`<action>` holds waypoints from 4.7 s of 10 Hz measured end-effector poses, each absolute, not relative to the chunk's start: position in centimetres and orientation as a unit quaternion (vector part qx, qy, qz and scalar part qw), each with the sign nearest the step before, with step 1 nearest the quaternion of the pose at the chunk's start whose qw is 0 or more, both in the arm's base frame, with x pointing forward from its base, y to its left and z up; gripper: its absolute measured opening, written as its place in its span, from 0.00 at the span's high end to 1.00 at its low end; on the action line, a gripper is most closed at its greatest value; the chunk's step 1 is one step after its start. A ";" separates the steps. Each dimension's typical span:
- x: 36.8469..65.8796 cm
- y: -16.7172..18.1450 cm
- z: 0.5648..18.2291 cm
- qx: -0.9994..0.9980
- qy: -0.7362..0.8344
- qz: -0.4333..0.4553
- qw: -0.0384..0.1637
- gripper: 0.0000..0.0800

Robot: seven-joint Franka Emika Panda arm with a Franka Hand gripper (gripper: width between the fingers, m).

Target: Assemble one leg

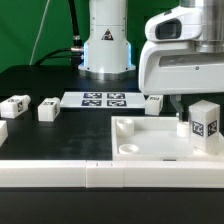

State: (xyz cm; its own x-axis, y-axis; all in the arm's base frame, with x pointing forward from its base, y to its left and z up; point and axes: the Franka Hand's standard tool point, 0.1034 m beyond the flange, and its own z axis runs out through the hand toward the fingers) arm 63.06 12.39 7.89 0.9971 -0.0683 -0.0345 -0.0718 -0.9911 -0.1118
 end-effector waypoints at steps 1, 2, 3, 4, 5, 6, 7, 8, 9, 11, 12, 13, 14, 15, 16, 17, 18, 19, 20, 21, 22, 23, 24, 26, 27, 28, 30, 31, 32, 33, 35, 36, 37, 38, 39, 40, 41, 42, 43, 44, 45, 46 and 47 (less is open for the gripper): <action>63.1 12.4 8.0 -0.998 -0.002 0.015 0.057 0.19; 63.1 12.4 8.1 -0.996 -0.065 0.013 0.056 0.19; 63.1 12.4 8.1 -0.991 -0.119 0.011 0.054 0.19; 63.1 12.2 8.0 -0.984 -0.167 0.009 0.053 0.19; 63.1 12.1 8.0 -0.978 -0.202 0.007 0.054 0.19; 63.1 12.1 8.0 -0.976 -0.209 0.006 0.054 0.22; 63.1 12.1 8.0 -0.977 -0.208 0.006 0.054 0.22; 63.1 12.1 8.0 -0.977 -0.208 0.006 0.054 0.45; 63.1 12.1 8.0 -0.977 -0.208 0.006 0.054 0.45; 63.1 11.9 8.0 -0.982 -0.183 0.007 0.053 0.64; 63.1 11.9 8.0 -0.981 -0.185 0.007 0.053 0.64; 63.1 11.8 7.9 -0.991 -0.125 0.006 0.055 0.64; 63.0 11.7 7.9 -0.998 -0.026 0.001 0.055 0.64; 63.0 11.7 7.9 -0.997 0.054 -0.003 0.054 0.64; 62.9 11.7 7.8 -0.990 0.134 -0.001 0.051 0.64; 63.0 11.6 7.8 -0.979 0.195 0.001 0.052 0.64; 63.0 11.5 7.8 -0.958 0.282 0.005 0.057 0.64; 63.0 11.4 7.8 -0.933 0.357 0.009 0.056 0.64; 63.1 11.4 7.8 -0.904 0.424 0.011 0.054 0.64; 63.1 11.4 7.7 -0.873 0.485 0.012 0.050 0.64; 63.1 11.3 7.8 -0.854 0.518 0.014 0.051 0.64; 63.1 11.4 7.8 -0.832 0.551 0.018 0.052 0.64; 63.1 11.4 7.8 -0.811 0.583 0.022 0.052 0.64; 63.1 11.4 7.8 -0.756 0.652 0.030 0.054 0.64; 63.1 11.4 7.7 -0.742 0.667 0.031 0.054 0.64; 63.1 11.4 7.7 -0.752 0.656 0.030 0.054 0.63; 63.1 11.7 7.8 -0.785 0.616 0.026 0.057 0.43; 63.1 11.9 7.8 -0.810 0.583 0.024 0.059 0.24; 63.1 12.0 7.9 -0.849 0.525 0.021 0.058 0.21; 63.1 12.1 7.8 -0.877 0.476 0.017 0.060 0.21; 63.1 12.3 7.7 -0.933 0.354 0.009 0.061 0.19; 63.2 12.4 7.8 -0.953 0.298 0.005 0.062 0.19; 63.1 12.7 7.8 -0.966 0.251 0.002 0.062 0.19; 63.1 12.9 7.8 -0.978 0.201 -0.001 0.062 0.19; 63.1 12.9 7.8 -0.986 0.155 -0.004 0.061 0.19; 63.1 12.9 7.8 -0.994 0.095 -0.008 0.058 0.19; 63.1 12.8 7.8 -0.997 0.059 -0.010 0.058 0.19; 63.1 12.7 7.8 -0.997 0.046 -0.011 0.058 0.19; 63.1 12.7 7.8 -0.997 0.048 -0.011 0.058 0.34; 63.1 12.7 7.8 -0.997 0.048 -0.011 0.058 0.51; 63.1 12.4 7.7 -0.997 0.049 -0.010 0.055 0.51; 63.1 12.3 7.6 -0.997 0.055 -0.010 0.055 0.62; 63.1 12.2 7.6 -0.996 0.070 -0.009 0.055 0.62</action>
Offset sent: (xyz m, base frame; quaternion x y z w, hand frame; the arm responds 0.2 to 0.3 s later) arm -0.0005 0.0000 0.0012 0.0016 -0.0070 -0.1562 0.9877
